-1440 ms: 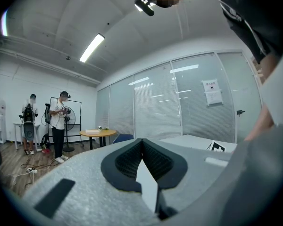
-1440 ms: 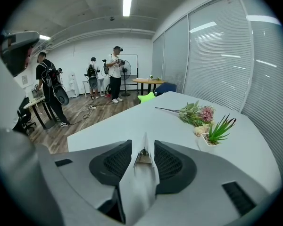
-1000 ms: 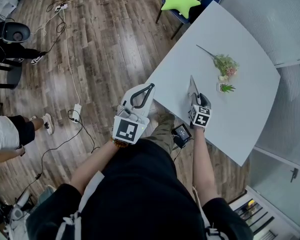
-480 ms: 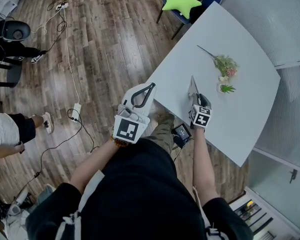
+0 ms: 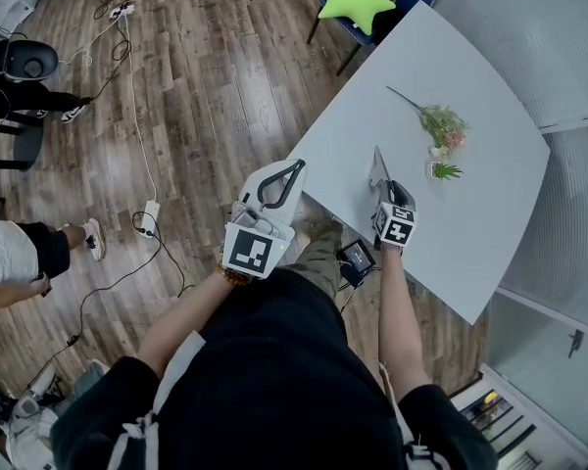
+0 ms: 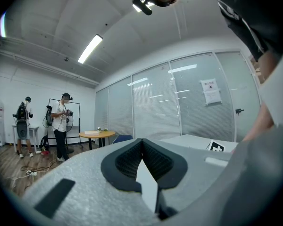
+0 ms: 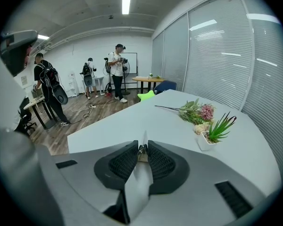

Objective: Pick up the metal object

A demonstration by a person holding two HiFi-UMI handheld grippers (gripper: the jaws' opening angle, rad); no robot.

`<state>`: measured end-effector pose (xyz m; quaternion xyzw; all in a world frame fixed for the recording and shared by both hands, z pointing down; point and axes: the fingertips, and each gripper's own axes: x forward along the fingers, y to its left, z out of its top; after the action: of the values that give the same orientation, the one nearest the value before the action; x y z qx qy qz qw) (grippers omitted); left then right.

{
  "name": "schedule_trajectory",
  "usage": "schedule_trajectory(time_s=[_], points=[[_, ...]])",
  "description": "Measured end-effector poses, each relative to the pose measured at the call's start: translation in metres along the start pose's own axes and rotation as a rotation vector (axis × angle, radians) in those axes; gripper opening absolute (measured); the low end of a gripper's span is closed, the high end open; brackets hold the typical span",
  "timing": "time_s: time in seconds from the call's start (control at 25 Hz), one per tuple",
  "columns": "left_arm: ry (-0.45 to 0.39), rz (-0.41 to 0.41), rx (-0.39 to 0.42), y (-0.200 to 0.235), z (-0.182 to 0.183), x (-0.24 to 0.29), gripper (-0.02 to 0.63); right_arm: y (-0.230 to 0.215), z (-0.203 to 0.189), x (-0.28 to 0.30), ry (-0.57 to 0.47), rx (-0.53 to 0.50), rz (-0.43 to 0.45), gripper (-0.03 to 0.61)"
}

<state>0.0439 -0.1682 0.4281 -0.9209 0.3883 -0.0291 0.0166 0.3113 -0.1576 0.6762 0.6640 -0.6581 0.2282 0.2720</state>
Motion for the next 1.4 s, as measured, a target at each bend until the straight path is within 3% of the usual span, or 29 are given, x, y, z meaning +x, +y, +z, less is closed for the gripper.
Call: schedule_trajectory(time_s=[1.4], points=[[-0.025, -0.038, 0.013, -0.010, 0.006, 0.010, 0.011, -0.004, 0.019, -0.018, -0.066, 0.025, 0.000, 0.057]])
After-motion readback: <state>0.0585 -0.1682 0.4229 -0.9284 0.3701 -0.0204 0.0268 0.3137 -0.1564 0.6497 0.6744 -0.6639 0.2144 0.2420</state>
